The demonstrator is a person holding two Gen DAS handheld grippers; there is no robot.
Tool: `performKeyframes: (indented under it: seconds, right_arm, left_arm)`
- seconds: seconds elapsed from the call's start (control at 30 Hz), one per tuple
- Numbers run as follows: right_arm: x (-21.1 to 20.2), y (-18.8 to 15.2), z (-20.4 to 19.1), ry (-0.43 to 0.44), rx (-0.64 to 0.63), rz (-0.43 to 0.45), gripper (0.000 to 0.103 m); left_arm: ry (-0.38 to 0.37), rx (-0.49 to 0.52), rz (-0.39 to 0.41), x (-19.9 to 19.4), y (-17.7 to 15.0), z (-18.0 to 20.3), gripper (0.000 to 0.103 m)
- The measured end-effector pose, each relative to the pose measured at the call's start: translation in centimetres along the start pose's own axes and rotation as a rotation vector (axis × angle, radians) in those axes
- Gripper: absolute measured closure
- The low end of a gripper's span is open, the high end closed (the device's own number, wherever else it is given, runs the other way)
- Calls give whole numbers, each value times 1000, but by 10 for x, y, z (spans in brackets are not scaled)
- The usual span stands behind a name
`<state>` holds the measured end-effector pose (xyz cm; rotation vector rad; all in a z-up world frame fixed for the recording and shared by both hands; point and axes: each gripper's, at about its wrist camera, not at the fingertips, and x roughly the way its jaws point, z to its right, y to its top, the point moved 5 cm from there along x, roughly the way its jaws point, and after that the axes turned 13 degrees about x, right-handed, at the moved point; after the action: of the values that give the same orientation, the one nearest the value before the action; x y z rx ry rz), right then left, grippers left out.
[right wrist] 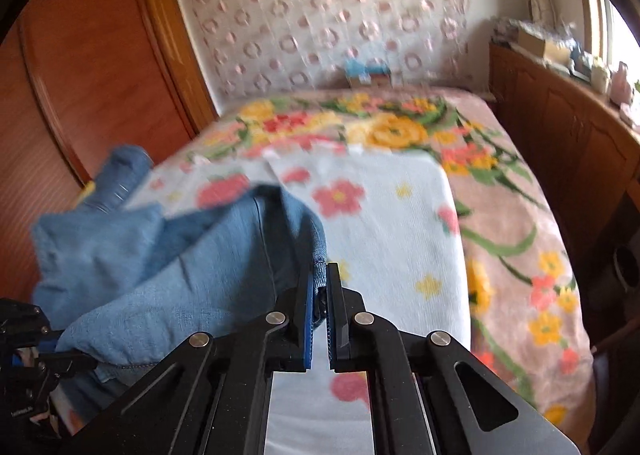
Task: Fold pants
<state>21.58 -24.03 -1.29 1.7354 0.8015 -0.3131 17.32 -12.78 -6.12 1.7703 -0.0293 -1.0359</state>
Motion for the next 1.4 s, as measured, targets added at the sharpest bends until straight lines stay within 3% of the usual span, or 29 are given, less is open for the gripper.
performKeyframes:
  seconds: [0.2,0.37,0.63,0.8,0.9,0.97,1.07,1.13,1.2,1.23,1.4]
  right_arm:
    - [-34,7,-54,151,-48,69,98]
    - [-39,5,-117,264,-134,73,98]
    - [10,-9,-205,383,-256,-4,98]
    - [50,-12,-233,387,-315,-64,98]
    - [72,-8,-244,333,-337,-88,98]
    - [81,-11,-251,291,-348,-104,94]
    - [71,-8,-256,249,-355,-92,75]
    - [63,-10,-255,249,-350,-78,65]
    - [46,-11,-246,242,-351,-64,61]
    - [45,-15,-241,241,-352,-58,60]
    - [21,-22,-209,228,-316,-17,51]
  left_arm:
    - [55,-4,91,-72,-1,-13,95]
    - [115,-52,137,-122,-21,-37,95]
    - [199,-149,72,-144,-85,-74,95]
    - [217,-214,24,-136,-116,-87,95]
    - [214,-241,-30,-123,-132,-91,95]
    - [207,-243,-84,-111,-143,-95,89]
    - [225,-271,-117,-99,-152,-100,69]
    - [228,-286,-114,-96,-151,-104,45]
    - [244,-287,-110,-95,-149,-105,31]
    - [252,-289,-102,-96,-148,-106,27]
    - [286,-274,-51,-102,-135,-102,27]
